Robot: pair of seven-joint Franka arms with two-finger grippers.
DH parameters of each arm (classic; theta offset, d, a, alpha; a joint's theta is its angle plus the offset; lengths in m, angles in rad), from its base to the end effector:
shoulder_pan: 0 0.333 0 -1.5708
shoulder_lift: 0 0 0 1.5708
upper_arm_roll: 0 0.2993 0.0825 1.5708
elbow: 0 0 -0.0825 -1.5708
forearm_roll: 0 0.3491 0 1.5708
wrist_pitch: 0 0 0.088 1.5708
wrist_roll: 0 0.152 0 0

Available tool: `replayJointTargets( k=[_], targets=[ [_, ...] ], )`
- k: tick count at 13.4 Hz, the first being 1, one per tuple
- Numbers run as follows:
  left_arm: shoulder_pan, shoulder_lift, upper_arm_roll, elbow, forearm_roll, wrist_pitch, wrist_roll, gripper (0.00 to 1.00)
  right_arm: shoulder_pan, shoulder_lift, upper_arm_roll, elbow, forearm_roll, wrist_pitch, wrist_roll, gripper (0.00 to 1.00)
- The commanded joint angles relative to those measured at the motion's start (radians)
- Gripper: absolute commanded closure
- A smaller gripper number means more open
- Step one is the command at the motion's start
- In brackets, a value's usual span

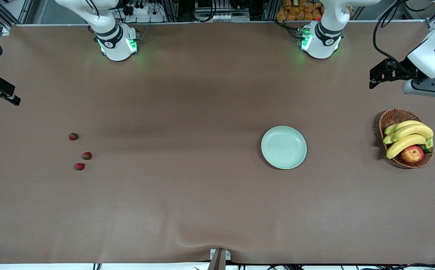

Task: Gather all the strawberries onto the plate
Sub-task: 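Move the right gripper toward the three red strawberries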

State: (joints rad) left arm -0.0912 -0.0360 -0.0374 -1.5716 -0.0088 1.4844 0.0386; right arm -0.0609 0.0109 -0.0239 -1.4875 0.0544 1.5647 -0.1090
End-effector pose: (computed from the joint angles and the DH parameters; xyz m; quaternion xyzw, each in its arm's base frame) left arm 0.4934 -0.0655 0.5735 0.9962 -0.0837 -0.0258 0.0026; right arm 0.5247 -0.0362 0.5933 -0.9990 -0.0132 -0.0356 0.0237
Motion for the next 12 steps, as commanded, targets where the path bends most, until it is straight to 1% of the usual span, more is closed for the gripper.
replayJointTargets(
  k=[1,5,8,12],
  targets=[
    [0.011,0.01,-0.007,0.022,-0.01,-0.018,0.007,0.0,-0.022,0.011,0.013,0.023,-0.013,-0.015,-0.018,0.0],
    [-0.001,0.019,-0.009,0.027,-0.005,-0.018,-0.003,0.0,-0.023,0.012,0.015,0.021,-0.008,-0.015,-0.017,0.0],
    [-0.004,0.019,-0.009,0.028,-0.005,-0.018,-0.008,0.0,-0.025,0.03,0.013,0.015,-0.004,-0.015,-0.015,0.0],
    [0.007,0.019,-0.009,0.028,-0.007,-0.018,-0.008,0.0,-0.025,0.125,0.013,0.016,-0.016,-0.014,-0.017,0.0]
  ],
)
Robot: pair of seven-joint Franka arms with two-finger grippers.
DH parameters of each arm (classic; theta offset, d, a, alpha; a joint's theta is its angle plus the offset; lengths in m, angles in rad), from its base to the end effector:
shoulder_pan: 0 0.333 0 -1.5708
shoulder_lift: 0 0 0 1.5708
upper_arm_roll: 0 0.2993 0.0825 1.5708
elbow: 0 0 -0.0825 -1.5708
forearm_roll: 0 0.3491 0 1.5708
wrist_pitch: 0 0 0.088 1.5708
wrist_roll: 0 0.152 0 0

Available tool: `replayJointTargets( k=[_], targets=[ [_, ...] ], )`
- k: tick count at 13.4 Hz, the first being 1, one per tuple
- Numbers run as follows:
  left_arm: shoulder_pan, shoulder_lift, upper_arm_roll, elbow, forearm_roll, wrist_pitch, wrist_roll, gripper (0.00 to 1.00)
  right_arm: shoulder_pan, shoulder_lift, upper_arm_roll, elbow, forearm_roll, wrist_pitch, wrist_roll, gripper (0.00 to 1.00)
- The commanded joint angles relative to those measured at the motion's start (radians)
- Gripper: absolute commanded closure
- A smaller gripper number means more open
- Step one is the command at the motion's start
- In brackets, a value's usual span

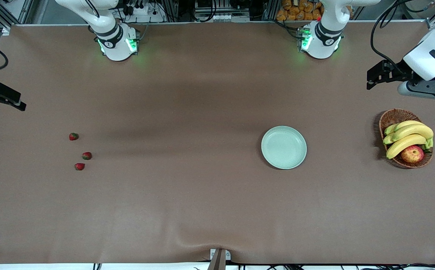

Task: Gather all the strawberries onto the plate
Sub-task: 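Move the right gripper toward the three red strawberries, then lower the right gripper and close it on one strawberry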

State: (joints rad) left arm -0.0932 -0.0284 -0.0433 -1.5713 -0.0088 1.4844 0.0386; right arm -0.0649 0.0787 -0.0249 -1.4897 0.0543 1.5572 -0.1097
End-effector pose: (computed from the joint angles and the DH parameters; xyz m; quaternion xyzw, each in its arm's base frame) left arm 0.4947 -0.0696 0.5698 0.9957 -0.0876 -0.0294 0.0023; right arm 0.5396 -0.0398 0.5555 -0.9996 -0.0102 0.0030 0.0266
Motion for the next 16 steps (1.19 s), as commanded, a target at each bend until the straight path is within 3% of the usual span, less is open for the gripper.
replayJointTargets(
  k=[1,9,12,16],
  targets=[
    [0.01,0.013,-0.003,0.027,-0.007,-0.018,-0.008,0.0,-0.022,0.078,0.014,0.019,-0.016,-0.005,-0.016,0.0],
    [0.021,0.005,0.006,0.028,-0.007,-0.019,-0.01,0.0,-0.076,0.304,0.014,0.025,-0.004,0.087,-0.019,0.0],
    [0.032,0.013,0.005,0.025,-0.007,-0.019,-0.011,0.0,-0.067,0.349,0.016,0.008,0.004,0.161,-0.004,0.0],
    [0.029,0.015,0.005,0.028,-0.007,-0.012,-0.011,0.0,-0.095,0.375,0.014,-0.121,0.016,0.338,0.004,0.0]
  ],
)
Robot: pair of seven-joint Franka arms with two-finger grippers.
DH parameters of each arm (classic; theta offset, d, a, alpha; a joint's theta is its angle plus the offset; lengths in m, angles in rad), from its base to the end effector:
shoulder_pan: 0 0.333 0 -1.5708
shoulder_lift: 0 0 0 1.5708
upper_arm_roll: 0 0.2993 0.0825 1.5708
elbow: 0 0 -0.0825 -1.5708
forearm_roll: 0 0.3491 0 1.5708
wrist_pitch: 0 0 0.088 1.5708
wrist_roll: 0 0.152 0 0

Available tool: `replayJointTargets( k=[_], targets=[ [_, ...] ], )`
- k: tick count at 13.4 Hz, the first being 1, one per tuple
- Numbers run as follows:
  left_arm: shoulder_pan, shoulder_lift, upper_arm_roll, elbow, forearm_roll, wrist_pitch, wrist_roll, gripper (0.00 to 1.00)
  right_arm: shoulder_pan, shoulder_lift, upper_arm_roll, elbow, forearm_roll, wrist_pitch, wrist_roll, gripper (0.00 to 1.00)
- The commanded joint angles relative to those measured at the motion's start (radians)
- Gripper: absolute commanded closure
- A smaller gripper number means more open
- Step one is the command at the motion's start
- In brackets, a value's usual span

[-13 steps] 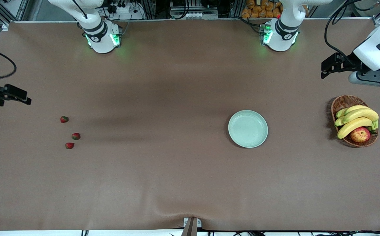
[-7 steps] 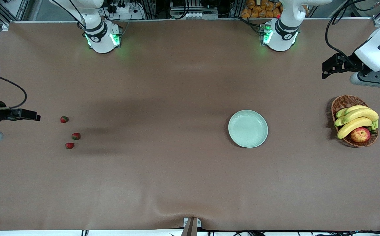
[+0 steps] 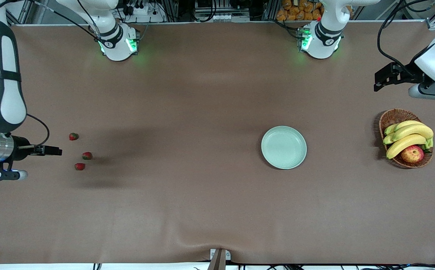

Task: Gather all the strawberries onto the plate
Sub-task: 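Lower the right gripper and close it on one strawberry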

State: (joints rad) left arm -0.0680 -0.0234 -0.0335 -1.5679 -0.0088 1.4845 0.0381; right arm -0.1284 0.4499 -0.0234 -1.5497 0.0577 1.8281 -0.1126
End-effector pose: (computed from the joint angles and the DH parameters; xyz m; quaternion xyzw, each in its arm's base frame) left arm 0.4983 -0.0523 0.5688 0.9971 -0.0699 -0.0301 0.0030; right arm 0.6113 -0.0848 0.3319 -0.9957 0.0285 0.0819 0.0331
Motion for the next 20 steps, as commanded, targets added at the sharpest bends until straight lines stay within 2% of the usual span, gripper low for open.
replayJointTargets(
  k=[1,4,7,8,10,11,14,16,20],
  targets=[
    [0.004,0.01,-0.006,0.023,-0.007,-0.012,-0.011,0.0,-0.031,0.025,0.013,-0.061,0.013,0.08,0.036,0.0],
    [0.002,0.01,-0.008,0.023,-0.008,-0.012,-0.011,0.0,-0.031,0.072,0.013,-0.061,0.013,0.135,0.138,0.06],
    [0.001,0.01,-0.009,0.023,-0.01,-0.012,-0.012,0.0,-0.046,0.134,0.013,-0.055,0.014,0.222,0.185,0.06],
    [0.001,0.01,-0.009,0.023,-0.01,-0.012,-0.012,0.0,-0.065,0.154,0.014,-0.055,0.017,0.249,0.186,0.1],
    [0.001,0.01,-0.009,0.022,-0.011,-0.012,-0.012,0.0,-0.07,0.182,0.013,-0.052,0.078,0.296,0.185,0.16],
    [0.002,0.01,-0.009,0.02,-0.011,-0.012,-0.012,0.0,-0.071,0.199,0.013,-0.052,0.088,0.315,0.185,0.17],
    [-0.001,0.01,-0.011,0.02,-0.011,-0.016,-0.012,0.0,-0.063,0.225,0.013,-0.052,0.099,0.361,0.195,0.28],
    [0.001,0.01,-0.011,0.019,-0.011,-0.018,-0.012,0.0,-0.037,0.236,0.013,-0.05,0.091,0.375,0.257,0.28],
    [0.001,0.022,-0.013,0.022,-0.013,-0.016,-0.012,0.0,-0.033,0.259,0.013,-0.052,0.079,0.399,0.245,0.28]
  ],
)
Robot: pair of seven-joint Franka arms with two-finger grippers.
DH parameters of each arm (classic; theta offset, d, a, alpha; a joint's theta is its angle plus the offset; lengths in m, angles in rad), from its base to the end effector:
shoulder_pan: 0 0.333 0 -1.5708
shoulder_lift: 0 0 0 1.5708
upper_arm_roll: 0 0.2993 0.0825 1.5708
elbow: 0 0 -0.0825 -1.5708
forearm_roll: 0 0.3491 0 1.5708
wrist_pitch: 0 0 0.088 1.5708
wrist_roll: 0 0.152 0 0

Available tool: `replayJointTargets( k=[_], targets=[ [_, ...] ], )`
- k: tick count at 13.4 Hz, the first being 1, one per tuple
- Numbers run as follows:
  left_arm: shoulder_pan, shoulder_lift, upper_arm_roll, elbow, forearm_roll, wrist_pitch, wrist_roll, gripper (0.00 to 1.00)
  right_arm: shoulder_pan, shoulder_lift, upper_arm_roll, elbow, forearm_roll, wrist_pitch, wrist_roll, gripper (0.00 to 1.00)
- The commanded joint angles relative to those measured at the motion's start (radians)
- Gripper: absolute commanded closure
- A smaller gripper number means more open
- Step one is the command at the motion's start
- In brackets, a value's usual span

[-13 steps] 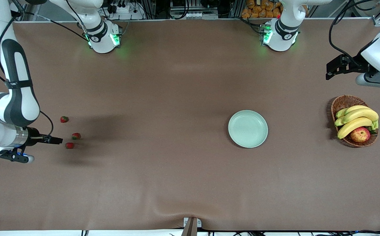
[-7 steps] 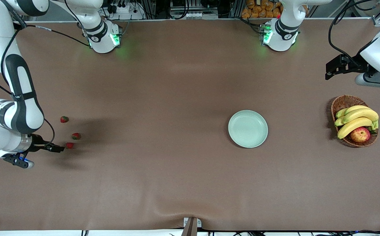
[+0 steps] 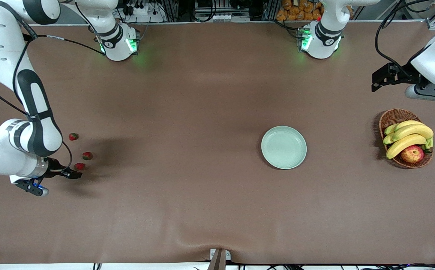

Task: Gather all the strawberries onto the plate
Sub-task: 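Lower the right gripper and close it on one strawberry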

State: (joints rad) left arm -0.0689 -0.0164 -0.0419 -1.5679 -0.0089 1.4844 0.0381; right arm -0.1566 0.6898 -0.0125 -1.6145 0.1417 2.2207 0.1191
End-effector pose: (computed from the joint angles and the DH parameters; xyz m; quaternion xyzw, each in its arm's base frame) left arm 0.4994 -0.0571 0.5653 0.9966 -0.0746 -0.0337 0.0029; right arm 0.6366 -0.0983 0.1806 -0.9803 0.1866 0.0403 0.0515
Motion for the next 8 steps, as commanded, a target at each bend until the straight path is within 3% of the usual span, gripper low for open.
replayJointTargets(
  k=[1,8],
  targets=[
    [0.001,0.013,-0.004,0.023,-0.013,-0.016,-0.012,0.0,-0.004,0.025,0.002,0.013,-0.013,0.007,0.013,0.28],
    [0.001,0.013,-0.004,0.019,-0.014,-0.022,-0.011,0.0,-0.02,0.031,0.0,0.005,-0.033,0.004,0.013,0.34]
  ],
)
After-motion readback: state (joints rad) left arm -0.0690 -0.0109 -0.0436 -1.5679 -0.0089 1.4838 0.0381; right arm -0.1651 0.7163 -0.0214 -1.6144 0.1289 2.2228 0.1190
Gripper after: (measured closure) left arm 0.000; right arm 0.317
